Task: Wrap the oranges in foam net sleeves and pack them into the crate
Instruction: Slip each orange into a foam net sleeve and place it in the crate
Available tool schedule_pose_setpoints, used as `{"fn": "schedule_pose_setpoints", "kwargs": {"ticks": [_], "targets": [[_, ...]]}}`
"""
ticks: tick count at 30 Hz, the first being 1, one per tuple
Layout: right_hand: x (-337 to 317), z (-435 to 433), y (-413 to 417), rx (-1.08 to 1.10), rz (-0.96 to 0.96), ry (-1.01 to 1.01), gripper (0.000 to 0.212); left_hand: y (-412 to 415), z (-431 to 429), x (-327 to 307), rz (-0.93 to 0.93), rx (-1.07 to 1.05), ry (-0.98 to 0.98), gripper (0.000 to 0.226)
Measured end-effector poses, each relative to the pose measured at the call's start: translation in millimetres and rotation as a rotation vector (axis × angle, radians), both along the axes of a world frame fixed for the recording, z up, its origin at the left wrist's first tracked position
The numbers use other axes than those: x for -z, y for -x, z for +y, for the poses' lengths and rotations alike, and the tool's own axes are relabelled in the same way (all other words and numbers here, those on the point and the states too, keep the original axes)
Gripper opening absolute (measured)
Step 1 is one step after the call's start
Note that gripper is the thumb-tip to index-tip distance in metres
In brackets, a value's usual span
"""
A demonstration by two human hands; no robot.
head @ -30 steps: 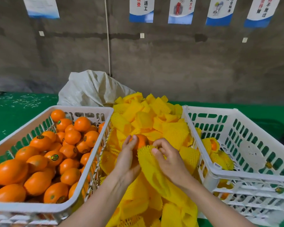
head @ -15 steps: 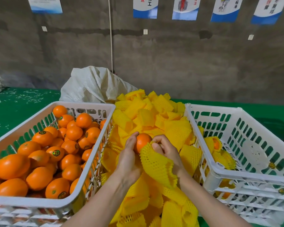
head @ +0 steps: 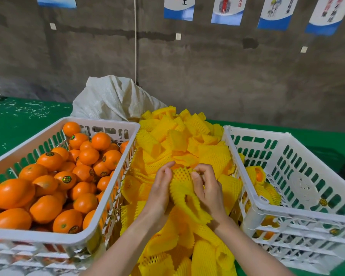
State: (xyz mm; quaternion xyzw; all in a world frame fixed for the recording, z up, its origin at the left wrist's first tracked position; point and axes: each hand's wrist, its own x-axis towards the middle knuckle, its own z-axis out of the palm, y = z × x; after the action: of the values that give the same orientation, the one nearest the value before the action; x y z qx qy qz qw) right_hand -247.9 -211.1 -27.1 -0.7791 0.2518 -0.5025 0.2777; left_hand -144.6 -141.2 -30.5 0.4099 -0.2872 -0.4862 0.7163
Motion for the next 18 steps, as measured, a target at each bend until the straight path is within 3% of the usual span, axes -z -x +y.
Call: {"fn": "schedule_pose_setpoints", "kwargs": {"ticks": [2,3,7,10,13,16,18], "targets": [[-8,-3,-2,-0.018,0.007,0.043,0.062,-2,-3,0,0.001,-0.008,-0.061,0.047],[-11,-6,-3,-0.011,0.002,0.053,0.059,-4,-3,-1,-0.007,0.004,-0.086,0.048],[-20,-16,-4,-0.039,0.007,-0.043,0.024,-14,-3,-4,0.049,0.075,-0.103,0.046],[-20,-15,-5,-0.206,-0.031,-0.277,0.011,-17,-4,-9,0.145,0.113,-0.131,0.048],[-18,-11,-11,-0.283,-0.098,-0.552,0.024,-15,-9,-12,0.212,0.018,-0.201,0.039],[-13,-11,-12,-0.416,-0.232,-0.981,0.049,-15,-15,-14,0.113,-0.094,-0.277,0.028],[-11,-11,-11,-0.391,-0.246,-1.152,0.047,-18,-18,-14,0.041,-0.143,-0.294,0.022]]}}
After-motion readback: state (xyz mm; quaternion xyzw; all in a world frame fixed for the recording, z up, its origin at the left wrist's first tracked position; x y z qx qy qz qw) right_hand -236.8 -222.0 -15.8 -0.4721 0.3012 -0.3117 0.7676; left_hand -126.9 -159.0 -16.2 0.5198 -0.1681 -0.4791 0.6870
